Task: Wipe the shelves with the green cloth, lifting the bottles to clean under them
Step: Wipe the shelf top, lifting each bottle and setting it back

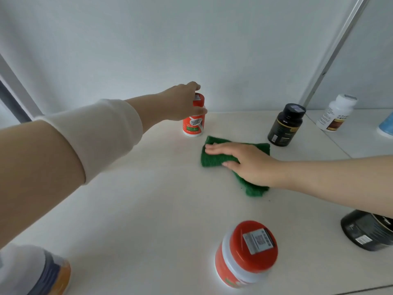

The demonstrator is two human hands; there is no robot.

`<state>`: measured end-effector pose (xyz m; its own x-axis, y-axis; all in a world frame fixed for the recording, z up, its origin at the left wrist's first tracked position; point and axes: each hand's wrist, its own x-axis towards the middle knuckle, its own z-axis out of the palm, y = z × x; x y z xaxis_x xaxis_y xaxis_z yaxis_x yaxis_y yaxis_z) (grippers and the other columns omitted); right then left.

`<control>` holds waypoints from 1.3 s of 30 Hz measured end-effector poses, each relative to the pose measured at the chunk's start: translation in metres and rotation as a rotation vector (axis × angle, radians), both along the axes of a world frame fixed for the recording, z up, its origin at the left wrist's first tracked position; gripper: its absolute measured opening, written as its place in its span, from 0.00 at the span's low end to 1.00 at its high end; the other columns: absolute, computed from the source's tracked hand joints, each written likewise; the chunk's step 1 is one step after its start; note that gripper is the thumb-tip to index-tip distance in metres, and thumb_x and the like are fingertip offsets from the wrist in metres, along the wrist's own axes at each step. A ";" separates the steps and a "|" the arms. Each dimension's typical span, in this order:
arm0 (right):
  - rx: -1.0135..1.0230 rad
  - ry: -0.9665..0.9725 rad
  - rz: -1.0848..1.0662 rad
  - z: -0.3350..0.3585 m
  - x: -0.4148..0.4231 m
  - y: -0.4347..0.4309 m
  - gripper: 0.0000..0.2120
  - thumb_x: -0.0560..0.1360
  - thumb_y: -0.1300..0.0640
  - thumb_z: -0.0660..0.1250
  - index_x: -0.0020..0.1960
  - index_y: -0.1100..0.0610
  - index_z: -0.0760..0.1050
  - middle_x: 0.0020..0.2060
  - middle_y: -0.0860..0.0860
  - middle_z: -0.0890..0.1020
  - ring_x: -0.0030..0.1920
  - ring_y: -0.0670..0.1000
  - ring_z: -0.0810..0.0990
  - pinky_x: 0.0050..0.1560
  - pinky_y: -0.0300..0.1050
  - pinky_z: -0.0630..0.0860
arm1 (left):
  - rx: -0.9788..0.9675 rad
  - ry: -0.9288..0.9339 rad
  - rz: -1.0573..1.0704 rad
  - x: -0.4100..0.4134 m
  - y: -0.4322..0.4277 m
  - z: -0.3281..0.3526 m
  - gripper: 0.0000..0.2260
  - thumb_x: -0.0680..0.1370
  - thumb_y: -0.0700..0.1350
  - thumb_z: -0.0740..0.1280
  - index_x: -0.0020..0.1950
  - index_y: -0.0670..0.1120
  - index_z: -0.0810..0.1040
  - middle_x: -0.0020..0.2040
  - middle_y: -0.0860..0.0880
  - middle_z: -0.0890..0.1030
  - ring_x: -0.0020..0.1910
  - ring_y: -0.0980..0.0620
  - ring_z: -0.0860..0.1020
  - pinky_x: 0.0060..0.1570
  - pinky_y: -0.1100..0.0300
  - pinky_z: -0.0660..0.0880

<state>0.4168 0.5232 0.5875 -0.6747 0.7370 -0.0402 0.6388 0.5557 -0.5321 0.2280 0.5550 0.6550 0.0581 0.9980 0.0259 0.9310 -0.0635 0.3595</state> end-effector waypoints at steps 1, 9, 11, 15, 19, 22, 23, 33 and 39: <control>-0.051 -0.018 0.070 0.003 0.007 -0.010 0.23 0.77 0.65 0.59 0.67 0.46 0.67 0.67 0.36 0.66 0.67 0.33 0.60 0.63 0.19 0.49 | 0.016 0.002 0.018 0.004 -0.006 0.004 0.30 0.77 0.52 0.62 0.74 0.45 0.56 0.73 0.42 0.64 0.69 0.42 0.66 0.62 0.53 0.66; 0.033 0.068 -0.096 0.050 0.026 -0.013 0.18 0.77 0.61 0.60 0.64 0.46 0.71 0.61 0.43 0.74 0.53 0.33 0.75 0.47 0.23 0.63 | 0.140 -0.424 -0.070 0.052 -0.124 0.050 0.19 0.75 0.59 0.62 0.63 0.54 0.72 0.54 0.58 0.77 0.54 0.59 0.76 0.48 0.68 0.70; 0.099 0.144 -0.212 0.046 0.023 -0.005 0.18 0.77 0.62 0.59 0.65 0.49 0.72 0.63 0.48 0.76 0.57 0.42 0.74 0.47 0.27 0.62 | 0.134 -0.457 -0.135 0.065 -0.168 0.032 0.22 0.71 0.63 0.61 0.61 0.54 0.73 0.56 0.60 0.78 0.56 0.65 0.75 0.55 0.68 0.71; 0.014 0.047 -0.162 0.011 0.009 -0.005 0.19 0.78 0.60 0.58 0.68 0.49 0.68 0.70 0.51 0.68 0.68 0.53 0.68 0.61 0.37 0.63 | 0.131 -0.489 -0.089 0.077 -0.224 -0.019 0.31 0.60 0.74 0.61 0.59 0.62 0.69 0.60 0.64 0.75 0.59 0.69 0.73 0.58 0.71 0.71; 0.001 0.092 -0.102 -0.003 0.008 -0.022 0.19 0.78 0.60 0.57 0.68 0.47 0.68 0.71 0.51 0.66 0.67 0.54 0.68 0.60 0.41 0.65 | 0.130 -0.643 0.041 0.087 -0.237 -0.053 0.22 0.60 0.67 0.68 0.51 0.62 0.70 0.50 0.62 0.80 0.52 0.66 0.78 0.53 0.71 0.74; -0.038 0.141 -0.074 -0.005 0.016 -0.042 0.18 0.78 0.61 0.56 0.65 0.49 0.70 0.69 0.50 0.70 0.67 0.52 0.68 0.63 0.41 0.64 | 0.170 -0.732 0.089 0.093 -0.239 -0.060 0.18 0.61 0.61 0.68 0.48 0.60 0.71 0.47 0.58 0.81 0.49 0.60 0.80 0.53 0.64 0.77; -0.023 0.150 -0.073 -0.005 0.020 -0.052 0.17 0.78 0.61 0.56 0.65 0.50 0.71 0.67 0.49 0.72 0.67 0.51 0.69 0.64 0.41 0.64 | 0.188 -0.754 0.102 0.092 -0.239 -0.059 0.18 0.61 0.61 0.68 0.48 0.60 0.72 0.47 0.58 0.81 0.48 0.60 0.81 0.53 0.63 0.77; -0.170 0.395 -0.137 0.012 0.065 -0.181 0.12 0.77 0.59 0.60 0.57 0.45 0.74 0.50 0.42 0.80 0.51 0.42 0.78 0.48 0.24 0.68 | 0.339 -0.759 0.213 0.056 -0.263 -0.027 0.11 0.69 0.55 0.67 0.50 0.59 0.72 0.45 0.62 0.79 0.41 0.72 0.77 0.38 0.78 0.72; 0.077 0.527 -0.558 0.033 0.056 -0.094 0.16 0.77 0.61 0.59 0.63 0.51 0.73 0.58 0.52 0.78 0.52 0.50 0.75 0.51 0.39 0.70 | 0.335 -0.761 0.222 0.051 -0.263 -0.030 0.13 0.72 0.50 0.67 0.55 0.54 0.73 0.46 0.62 0.79 0.44 0.68 0.78 0.39 0.78 0.72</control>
